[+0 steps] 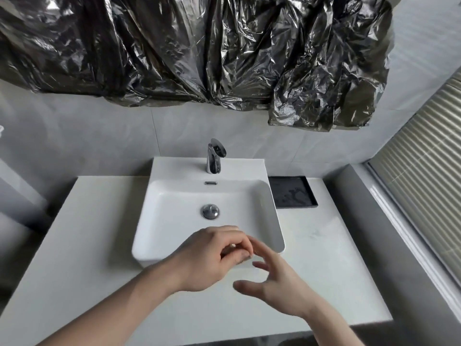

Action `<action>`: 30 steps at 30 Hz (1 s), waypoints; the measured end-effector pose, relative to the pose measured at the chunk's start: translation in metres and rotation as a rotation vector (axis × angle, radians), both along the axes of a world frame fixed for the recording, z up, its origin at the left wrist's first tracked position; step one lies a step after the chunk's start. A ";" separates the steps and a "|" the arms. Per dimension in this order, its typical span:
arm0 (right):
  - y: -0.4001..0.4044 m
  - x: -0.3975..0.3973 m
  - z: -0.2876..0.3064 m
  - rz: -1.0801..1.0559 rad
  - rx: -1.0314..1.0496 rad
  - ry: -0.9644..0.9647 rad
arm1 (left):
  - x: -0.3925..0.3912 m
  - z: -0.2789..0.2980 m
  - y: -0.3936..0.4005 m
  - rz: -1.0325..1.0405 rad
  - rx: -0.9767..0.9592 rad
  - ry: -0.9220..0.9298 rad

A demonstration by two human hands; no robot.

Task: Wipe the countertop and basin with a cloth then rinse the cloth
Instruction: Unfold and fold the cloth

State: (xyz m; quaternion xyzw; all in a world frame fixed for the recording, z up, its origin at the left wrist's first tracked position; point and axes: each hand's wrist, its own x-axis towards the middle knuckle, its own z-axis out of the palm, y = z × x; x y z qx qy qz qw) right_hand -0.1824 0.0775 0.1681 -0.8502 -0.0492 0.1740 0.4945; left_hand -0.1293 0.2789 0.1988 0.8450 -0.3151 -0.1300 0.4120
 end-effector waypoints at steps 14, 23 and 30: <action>-0.143 -0.006 -0.045 0.318 -0.395 -0.195 | -0.058 -0.078 -0.075 0.137 0.617 -0.148; -0.192 0.009 -0.055 0.100 -0.432 -0.252 | -0.064 -0.099 -0.084 0.336 0.532 -0.234; -0.218 0.003 -0.091 0.018 -0.378 -0.352 | -0.080 -0.127 -0.084 0.350 0.484 -0.361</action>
